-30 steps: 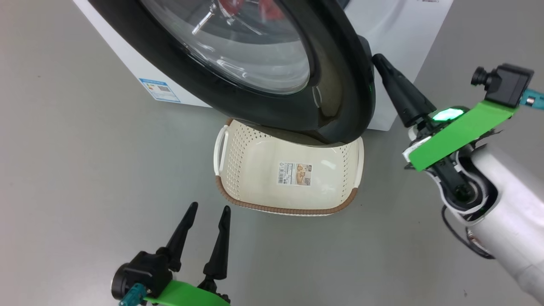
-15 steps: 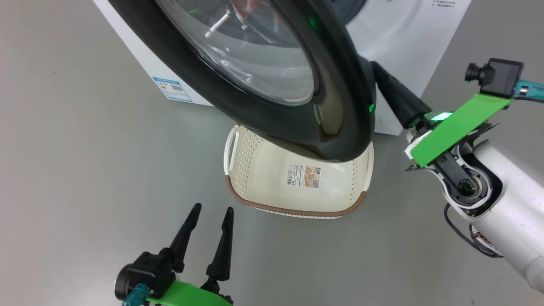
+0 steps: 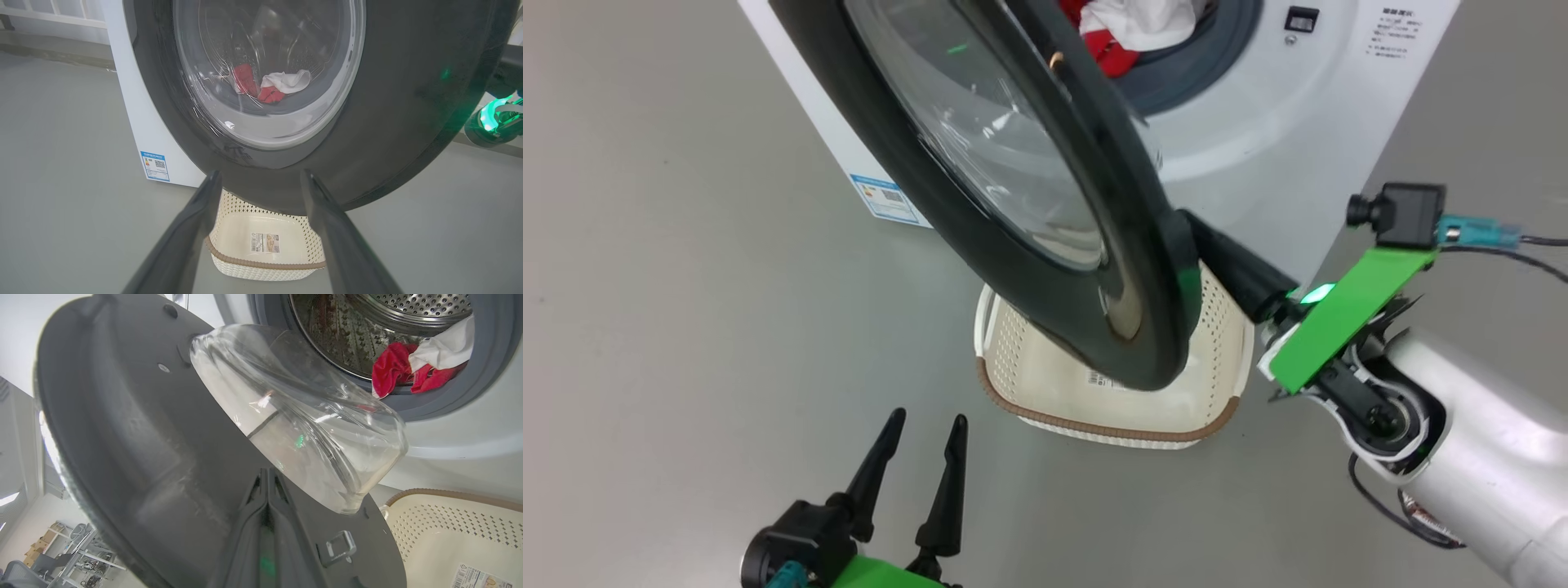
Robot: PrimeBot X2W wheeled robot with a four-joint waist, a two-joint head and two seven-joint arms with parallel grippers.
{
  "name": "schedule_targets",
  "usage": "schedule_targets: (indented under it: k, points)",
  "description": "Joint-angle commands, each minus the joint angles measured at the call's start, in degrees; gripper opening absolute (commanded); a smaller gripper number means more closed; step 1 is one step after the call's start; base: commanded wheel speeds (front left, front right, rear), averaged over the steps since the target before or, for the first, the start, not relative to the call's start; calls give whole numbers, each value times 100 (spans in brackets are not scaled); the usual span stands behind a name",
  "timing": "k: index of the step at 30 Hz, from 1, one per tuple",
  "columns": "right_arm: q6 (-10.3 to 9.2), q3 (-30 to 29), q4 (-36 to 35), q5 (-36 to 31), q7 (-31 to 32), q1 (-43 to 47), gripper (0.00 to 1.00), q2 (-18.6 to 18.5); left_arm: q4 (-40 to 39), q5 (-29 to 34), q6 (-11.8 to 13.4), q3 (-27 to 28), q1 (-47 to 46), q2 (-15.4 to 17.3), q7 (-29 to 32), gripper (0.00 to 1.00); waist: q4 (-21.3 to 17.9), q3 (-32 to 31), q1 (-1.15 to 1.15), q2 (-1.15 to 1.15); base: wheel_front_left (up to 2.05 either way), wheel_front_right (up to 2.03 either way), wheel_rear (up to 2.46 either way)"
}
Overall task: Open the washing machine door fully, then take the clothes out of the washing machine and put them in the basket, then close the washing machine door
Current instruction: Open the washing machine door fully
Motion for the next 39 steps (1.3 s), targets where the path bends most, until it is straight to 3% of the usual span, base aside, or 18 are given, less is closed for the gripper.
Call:
schedule_targets:
  k: [1, 18, 39]
  points:
    - [39, 99, -193, 25, 43, 176, 0, 155, -142, -6, 46, 204, 53, 59, -69, 100, 109, -110, 0, 0, 0, 0, 0]
    - [39, 585, -248, 65, 195, 497, 0, 546, -166, -5, 121, 207, 440, 59, -69, 100, 862, -616, 0, 0, 0, 0, 0]
    - [39, 876, -159, 57, 418, 301, 0, 1074, -474, -58, 334, 464, 632, 59, -69, 100, 951, -643, 0, 0, 0, 0, 0]
